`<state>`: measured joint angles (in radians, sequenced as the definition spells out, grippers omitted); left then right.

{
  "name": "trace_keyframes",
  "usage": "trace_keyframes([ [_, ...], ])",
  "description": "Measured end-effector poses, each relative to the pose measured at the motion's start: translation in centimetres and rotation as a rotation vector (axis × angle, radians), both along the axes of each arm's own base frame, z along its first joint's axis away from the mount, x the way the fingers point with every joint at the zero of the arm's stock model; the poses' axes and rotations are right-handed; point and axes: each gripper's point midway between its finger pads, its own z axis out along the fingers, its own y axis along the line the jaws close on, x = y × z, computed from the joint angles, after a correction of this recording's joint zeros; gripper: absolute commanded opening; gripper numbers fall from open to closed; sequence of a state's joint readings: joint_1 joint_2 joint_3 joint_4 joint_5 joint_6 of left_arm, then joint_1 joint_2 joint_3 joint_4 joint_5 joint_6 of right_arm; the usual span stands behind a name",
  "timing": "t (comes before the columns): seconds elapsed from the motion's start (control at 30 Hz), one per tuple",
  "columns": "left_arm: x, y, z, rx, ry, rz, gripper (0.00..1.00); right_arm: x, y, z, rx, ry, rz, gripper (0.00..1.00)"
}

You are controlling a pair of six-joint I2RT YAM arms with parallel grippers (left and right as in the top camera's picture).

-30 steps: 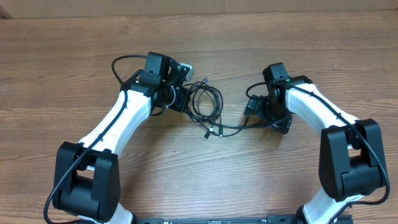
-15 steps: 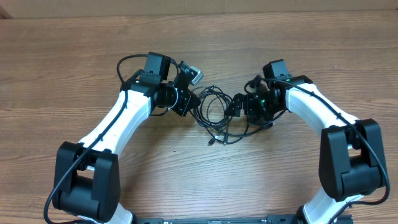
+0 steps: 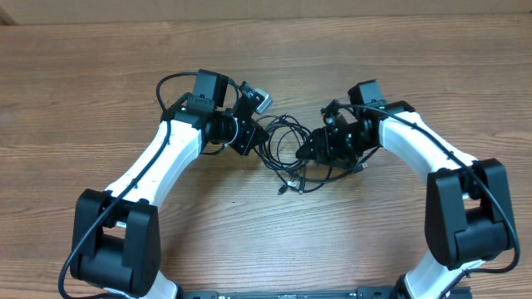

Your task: Untangle cables

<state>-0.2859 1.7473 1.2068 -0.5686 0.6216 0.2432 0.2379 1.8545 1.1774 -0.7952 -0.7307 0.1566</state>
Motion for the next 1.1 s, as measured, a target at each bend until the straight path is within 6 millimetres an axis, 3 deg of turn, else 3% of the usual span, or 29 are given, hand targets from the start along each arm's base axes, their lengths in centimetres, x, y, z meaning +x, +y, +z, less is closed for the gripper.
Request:
trace_keyframes([
  [0.07, 0.0, 0.0, 0.0, 0.000, 0.000, 0.000, 0.04, -0.5, 0.7, -0.2, -0.018, -0.002, 0.022, 0.61],
  [0.17, 0.0, 0.0, 0.0, 0.000, 0.000, 0.000, 0.04, -1.0, 1.6, -0.7, -0.064, 0.005, 0.027, 0.33],
  [0.2, 0.0, 0.0, 0.0, 0.000, 0.000, 0.000, 0.04, -1.0, 1.8, -0.8, -0.074, 0.004, 0.023, 0.30],
  [0.4, 0.0, 0.0, 0.0, 0.000, 0.000, 0.000, 0.04, -0.5, 2.1, -1.2, -0.113, -0.007, -0.008, 0.25],
  [0.57, 0.0, 0.0, 0.0, 0.000, 0.000, 0.000, 0.04, -0.4, 1.9, -1.4, -0.133, 0.002, -0.033, 0.12],
  [0.97, 0.0, 0.0, 0.0, 0.000, 0.000, 0.000, 0.05, -0.2, 1.7, -1.6, -0.154, 0.007, -0.052, 0.04],
  [1.0, 0.0, 0.0, 0.0, 0.000, 0.000, 0.000, 0.05, -0.2, 1.7, -1.6, -0.154, 0.009, -0.053, 0.05],
  [1.1, 0.0, 0.0, 0.0, 0.000, 0.000, 0.000, 0.05, -0.2, 1.7, -1.6, -0.154, 0.011, -0.057, 0.30],
])
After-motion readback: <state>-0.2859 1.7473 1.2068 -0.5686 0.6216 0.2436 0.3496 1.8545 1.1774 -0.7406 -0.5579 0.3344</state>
